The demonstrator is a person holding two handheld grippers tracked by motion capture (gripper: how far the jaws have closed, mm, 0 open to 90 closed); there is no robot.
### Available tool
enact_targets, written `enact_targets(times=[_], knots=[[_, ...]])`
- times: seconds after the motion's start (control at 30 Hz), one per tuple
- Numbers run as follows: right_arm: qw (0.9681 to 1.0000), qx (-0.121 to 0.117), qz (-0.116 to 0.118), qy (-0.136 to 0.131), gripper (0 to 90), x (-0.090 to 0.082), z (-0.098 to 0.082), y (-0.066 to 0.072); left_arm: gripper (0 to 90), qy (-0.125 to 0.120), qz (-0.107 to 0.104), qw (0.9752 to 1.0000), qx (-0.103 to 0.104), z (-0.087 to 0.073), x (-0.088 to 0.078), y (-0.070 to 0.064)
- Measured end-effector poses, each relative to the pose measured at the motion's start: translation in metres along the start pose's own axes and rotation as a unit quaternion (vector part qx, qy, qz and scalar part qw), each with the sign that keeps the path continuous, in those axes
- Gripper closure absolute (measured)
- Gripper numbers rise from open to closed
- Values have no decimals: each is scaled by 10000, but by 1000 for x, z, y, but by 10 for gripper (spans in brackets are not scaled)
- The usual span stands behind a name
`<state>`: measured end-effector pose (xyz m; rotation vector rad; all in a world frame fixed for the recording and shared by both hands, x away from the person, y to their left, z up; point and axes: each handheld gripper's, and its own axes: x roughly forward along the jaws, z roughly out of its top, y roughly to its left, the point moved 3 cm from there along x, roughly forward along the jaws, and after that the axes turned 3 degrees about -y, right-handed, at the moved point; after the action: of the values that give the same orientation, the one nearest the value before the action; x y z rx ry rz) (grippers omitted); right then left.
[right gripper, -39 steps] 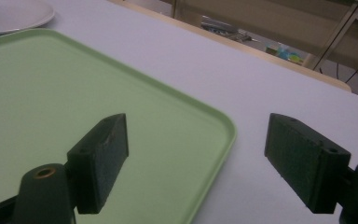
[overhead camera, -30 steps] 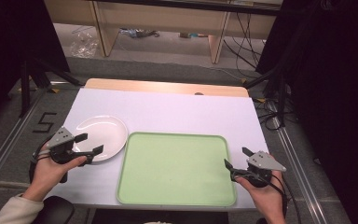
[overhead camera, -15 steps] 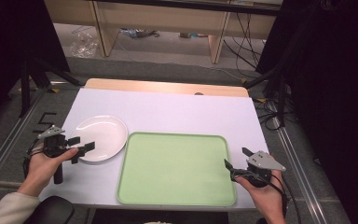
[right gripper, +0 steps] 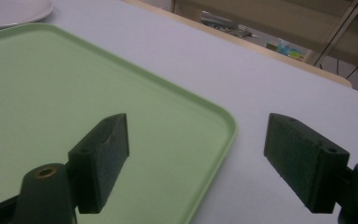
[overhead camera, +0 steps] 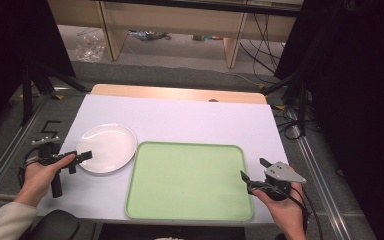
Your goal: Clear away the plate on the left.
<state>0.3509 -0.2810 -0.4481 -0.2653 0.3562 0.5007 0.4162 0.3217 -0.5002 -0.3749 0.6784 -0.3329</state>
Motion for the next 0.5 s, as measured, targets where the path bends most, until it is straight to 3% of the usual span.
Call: enact_targets(times=[0.1, 0.5], knots=[[10000, -3, 0, 4, 229, 0, 0, 0, 290, -120, 35, 9998, -160, 1, 0, 4], [10000, -1, 5, 6, 229, 0, 0, 0, 287, -30, 118, 9997, -220, -2, 1, 10]])
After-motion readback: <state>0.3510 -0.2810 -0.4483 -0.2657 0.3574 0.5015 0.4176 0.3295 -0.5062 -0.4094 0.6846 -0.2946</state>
